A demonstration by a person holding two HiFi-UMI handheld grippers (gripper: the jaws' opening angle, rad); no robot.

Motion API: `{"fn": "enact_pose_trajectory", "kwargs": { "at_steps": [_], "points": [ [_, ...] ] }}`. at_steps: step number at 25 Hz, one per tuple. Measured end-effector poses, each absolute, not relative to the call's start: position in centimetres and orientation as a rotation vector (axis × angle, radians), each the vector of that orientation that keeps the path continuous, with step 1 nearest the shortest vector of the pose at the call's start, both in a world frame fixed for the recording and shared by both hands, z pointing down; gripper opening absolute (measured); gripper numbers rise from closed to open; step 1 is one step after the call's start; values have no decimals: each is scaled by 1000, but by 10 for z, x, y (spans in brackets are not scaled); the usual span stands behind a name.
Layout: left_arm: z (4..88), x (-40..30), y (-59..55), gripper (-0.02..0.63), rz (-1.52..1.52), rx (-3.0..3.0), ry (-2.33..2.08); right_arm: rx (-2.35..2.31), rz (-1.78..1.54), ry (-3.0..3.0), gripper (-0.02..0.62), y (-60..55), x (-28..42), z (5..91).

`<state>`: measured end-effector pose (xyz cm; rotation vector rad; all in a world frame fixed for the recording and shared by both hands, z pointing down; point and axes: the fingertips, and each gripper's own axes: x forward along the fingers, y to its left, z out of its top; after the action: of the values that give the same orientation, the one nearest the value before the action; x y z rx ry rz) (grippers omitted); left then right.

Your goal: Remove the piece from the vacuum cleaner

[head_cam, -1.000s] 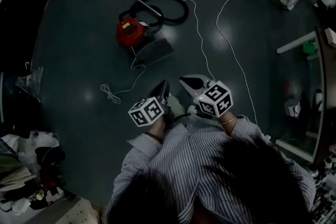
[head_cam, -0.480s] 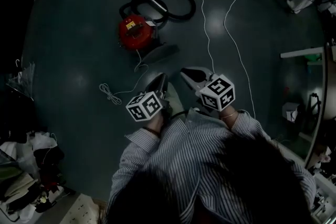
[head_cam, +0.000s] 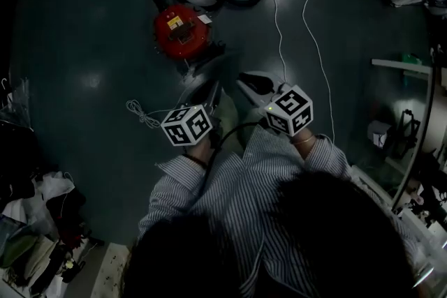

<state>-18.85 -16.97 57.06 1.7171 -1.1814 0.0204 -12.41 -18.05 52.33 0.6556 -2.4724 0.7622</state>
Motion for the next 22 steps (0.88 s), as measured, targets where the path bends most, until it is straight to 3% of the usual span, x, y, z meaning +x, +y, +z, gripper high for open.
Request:
{"fn": "enact_pose_trajectory", "kwargs": {
  "at_steps": [11, 19, 22],
  "points": [
    [645, -199, -197, 100, 66, 1642, -1177, 574, 750, -2308, 60, -222, -131, 613],
    [720, -193, -204, 97, 246, 1689, -1177, 415, 639, -2246, 97, -227, -133, 690],
    [757, -195, -207, 124, 363, 1724, -1205, 368, 590, -2210, 104, -232, -126, 730]
  ]
}}
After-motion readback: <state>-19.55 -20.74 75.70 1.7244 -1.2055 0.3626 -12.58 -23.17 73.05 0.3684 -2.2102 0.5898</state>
